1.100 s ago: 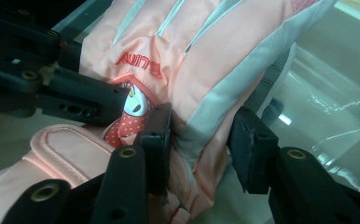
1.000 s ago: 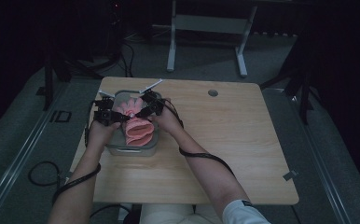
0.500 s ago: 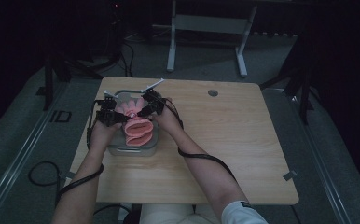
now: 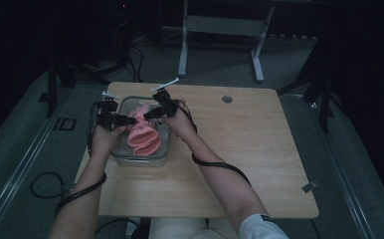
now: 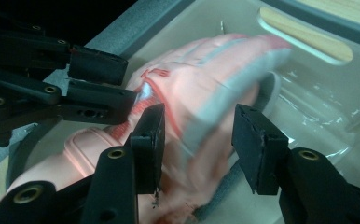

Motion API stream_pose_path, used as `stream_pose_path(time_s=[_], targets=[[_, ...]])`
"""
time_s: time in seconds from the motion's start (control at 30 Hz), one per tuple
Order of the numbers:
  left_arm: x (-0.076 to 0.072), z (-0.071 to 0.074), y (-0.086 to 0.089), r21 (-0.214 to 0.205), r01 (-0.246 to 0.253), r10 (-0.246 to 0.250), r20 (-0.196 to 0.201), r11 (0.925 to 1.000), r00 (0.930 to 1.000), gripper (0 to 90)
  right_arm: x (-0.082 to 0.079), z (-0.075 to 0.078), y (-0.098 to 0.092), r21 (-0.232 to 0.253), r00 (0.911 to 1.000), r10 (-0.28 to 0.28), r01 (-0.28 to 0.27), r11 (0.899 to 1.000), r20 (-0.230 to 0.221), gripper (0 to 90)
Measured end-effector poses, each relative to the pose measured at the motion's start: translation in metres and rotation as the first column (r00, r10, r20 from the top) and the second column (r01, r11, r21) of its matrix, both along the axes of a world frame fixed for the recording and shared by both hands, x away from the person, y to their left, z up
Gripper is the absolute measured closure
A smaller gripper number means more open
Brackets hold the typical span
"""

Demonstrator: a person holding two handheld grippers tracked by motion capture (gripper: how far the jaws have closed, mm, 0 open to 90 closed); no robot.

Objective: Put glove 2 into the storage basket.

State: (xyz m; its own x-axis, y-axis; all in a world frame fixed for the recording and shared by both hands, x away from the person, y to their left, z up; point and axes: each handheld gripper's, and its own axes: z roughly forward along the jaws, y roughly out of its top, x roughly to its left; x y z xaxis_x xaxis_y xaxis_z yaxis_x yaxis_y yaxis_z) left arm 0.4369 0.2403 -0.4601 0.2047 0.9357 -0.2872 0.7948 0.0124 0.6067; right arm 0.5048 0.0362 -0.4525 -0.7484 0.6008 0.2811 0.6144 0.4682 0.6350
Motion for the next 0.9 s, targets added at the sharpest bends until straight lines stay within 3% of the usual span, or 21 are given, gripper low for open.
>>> stream_pose_path(time_s=[0.07, 0.3, 0.5, 0.57, 0.67, 0.8, 0.9], targets=[[-0.002, 0.003, 0.0, -0.03, 0.009, -0.008, 0.007, 0.9995, 0.9999, 48.1, -0.001, 0.002, -0.001, 0.004, 1.0, 0.009, -0.009, 1.0, 0.0, 50.9], [-0.01, 0.019, -0.004, -0.036, 0.029, -0.027, 0.049, 0.9989, 0.9984, 47.4, -0.004, 0.01, -0.005, 0.013, 0.9995, 0.027, -0.027, 1.0, 0.018, 49.0], [-0.021, 0.033, -0.015, -0.037, 0.067, -0.064, 0.082, 0.9971, 0.9946, 43.5, -0.009, 0.029, -0.014, 0.019, 0.9962, 0.056, -0.057, 0.998, 0.067, 42.5], [-0.026, 0.038, -0.022, -0.018, 0.085, -0.083, 0.101, 0.9962, 0.9914, 40.8, -0.011, 0.032, -0.018, 0.011, 0.993, 0.085, -0.086, 0.996, 0.082, 39.1], [-0.03, 0.042, -0.028, -0.045, 0.128, -0.122, 0.127, 0.9907, 0.9843, 31.1, -0.016, 0.035, -0.027, 0.011, 0.9895, 0.106, -0.108, 0.994, 0.098, 35.5], [-0.035, 0.046, -0.044, 0.012, 0.164, -0.164, 0.145, 0.9865, 0.9759, 21.3, -0.022, 0.037, -0.039, 0.021, 0.9826, 0.14, -0.143, 0.989, 0.123, 27.6], [-0.038, 0.046, -0.051, 0.01, 0.163, -0.163, 0.165, 0.9865, 0.9728, 14.9, -0.025, 0.038, -0.047, 0.025, 0.9808, 0.137, -0.141, 0.99, 0.139, 23.7]])
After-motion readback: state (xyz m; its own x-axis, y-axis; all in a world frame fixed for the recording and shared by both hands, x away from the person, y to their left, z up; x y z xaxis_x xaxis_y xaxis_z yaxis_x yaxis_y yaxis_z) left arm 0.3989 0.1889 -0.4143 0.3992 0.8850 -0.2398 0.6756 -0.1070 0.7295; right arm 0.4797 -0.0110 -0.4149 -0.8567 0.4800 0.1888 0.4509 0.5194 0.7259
